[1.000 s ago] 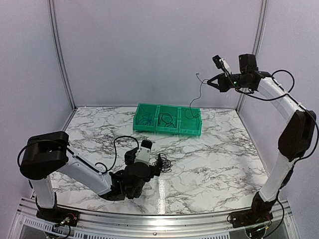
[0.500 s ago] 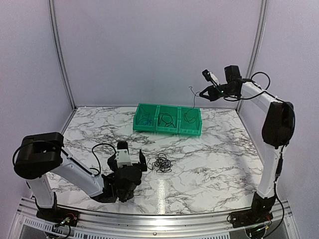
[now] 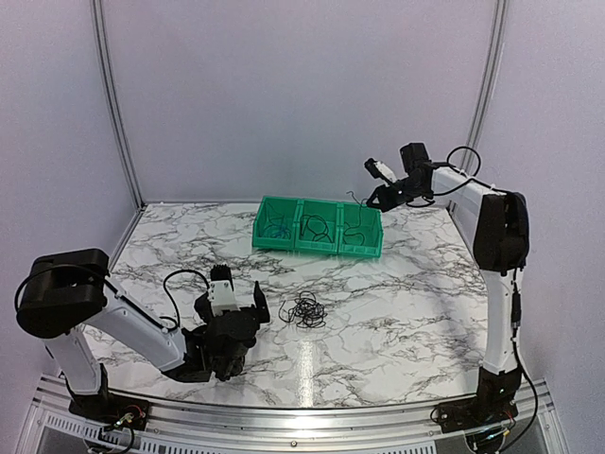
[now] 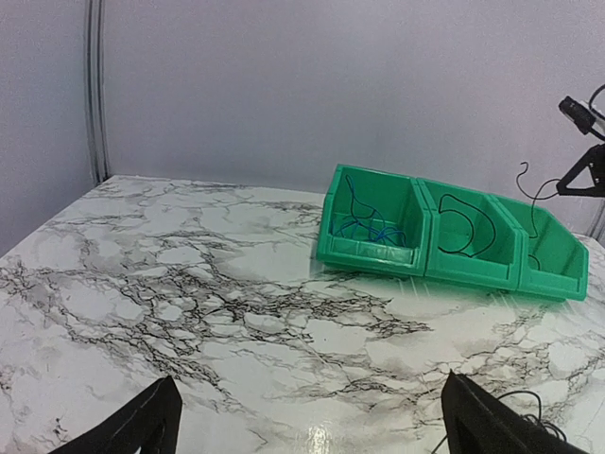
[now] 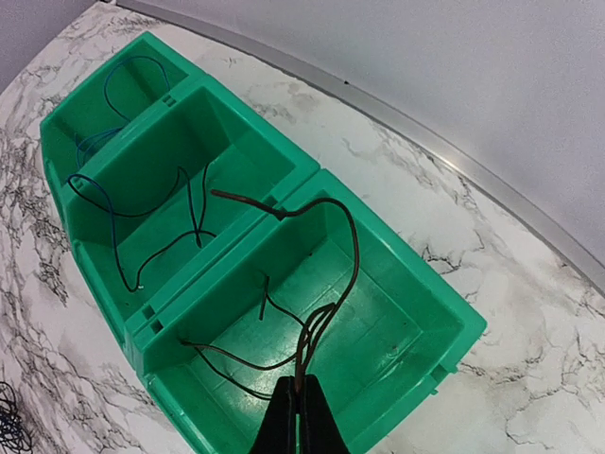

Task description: Untangle the cables

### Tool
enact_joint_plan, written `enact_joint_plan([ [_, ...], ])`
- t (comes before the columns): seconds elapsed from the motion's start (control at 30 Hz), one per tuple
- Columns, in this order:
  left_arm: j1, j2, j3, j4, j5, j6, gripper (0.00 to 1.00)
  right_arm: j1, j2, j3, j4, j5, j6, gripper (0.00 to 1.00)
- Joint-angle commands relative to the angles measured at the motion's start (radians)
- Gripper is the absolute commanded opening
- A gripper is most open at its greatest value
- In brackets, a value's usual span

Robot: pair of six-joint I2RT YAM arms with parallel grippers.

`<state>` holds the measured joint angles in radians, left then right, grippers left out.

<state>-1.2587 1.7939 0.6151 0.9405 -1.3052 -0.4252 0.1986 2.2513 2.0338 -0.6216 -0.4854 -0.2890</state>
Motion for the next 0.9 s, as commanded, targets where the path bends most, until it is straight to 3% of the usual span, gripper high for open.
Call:
enact_joint_plan([
  [0.0, -0.002, -0.024, 0.021, 0.024, 0.025, 0.055, 0.99, 0.045, 0.051, 0.051, -0.026, 0.126, 0.002, 0.0],
  [0.23, -0.006, -0.004, 0.045, 0.025, 0.019, 0.083, 0.99, 0.076, 0.069, 0.02, -0.024, 0.25, 0.014, 0.0],
  [0.4, -0.01, -0.013, 0.034, 0.04, 0.043, 0.099, 0.99, 0.082, 0.02, -0.007, -0.036, 0.249, 0.01, 0.23],
  [0.63, -0.012, -0.05, 0.047, 0.055, 0.33, 0.257, 0.92, 0.088, -0.219, -0.182, 0.01, 0.214, 0.012, 0.32],
  [0.73, -0.01, -0.102, 0.068, -0.075, 0.423, 0.195, 0.9, 0.088, -0.336, -0.305, 0.056, 0.144, 0.007, 0.32],
  [0.87, -0.001, -0.173, 0.136, -0.384, 0.536, 0.061, 0.84, 0.094, -0.5, -0.525, 0.173, 0.001, 0.004, 0.33],
])
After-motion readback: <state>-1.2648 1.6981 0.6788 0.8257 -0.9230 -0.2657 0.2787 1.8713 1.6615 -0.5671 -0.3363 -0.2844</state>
